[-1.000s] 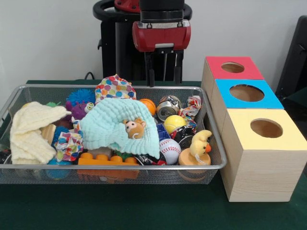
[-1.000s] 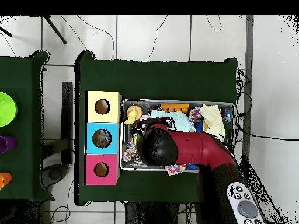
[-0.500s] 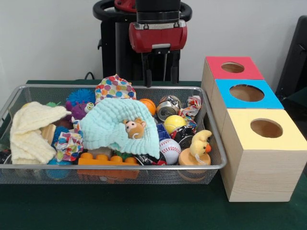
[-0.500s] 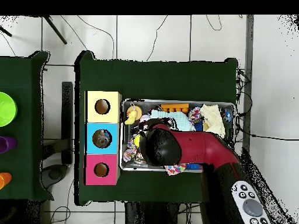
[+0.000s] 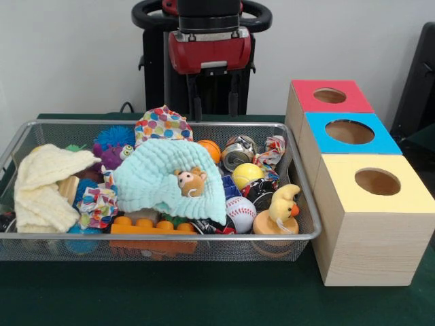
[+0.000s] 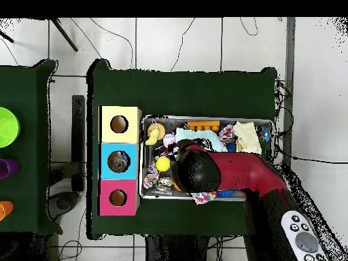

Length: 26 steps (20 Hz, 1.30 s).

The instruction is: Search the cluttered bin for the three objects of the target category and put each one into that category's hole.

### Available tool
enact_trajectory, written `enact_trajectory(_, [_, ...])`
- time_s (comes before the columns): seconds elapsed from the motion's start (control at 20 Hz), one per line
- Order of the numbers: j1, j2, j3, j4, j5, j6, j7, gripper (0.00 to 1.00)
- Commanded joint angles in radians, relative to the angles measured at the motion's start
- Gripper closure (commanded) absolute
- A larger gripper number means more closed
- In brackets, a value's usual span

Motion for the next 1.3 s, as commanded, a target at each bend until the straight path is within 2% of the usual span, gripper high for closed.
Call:
enact_trajectory(0.05, [-0.060,0.047,0.118,-0.012,-0.086,0.146,-0.223,0.00])
enact_trajectory(1.3, [-0.190,0.107,0.264,-0.103,-0.183,0.280,-0.315,0.00])
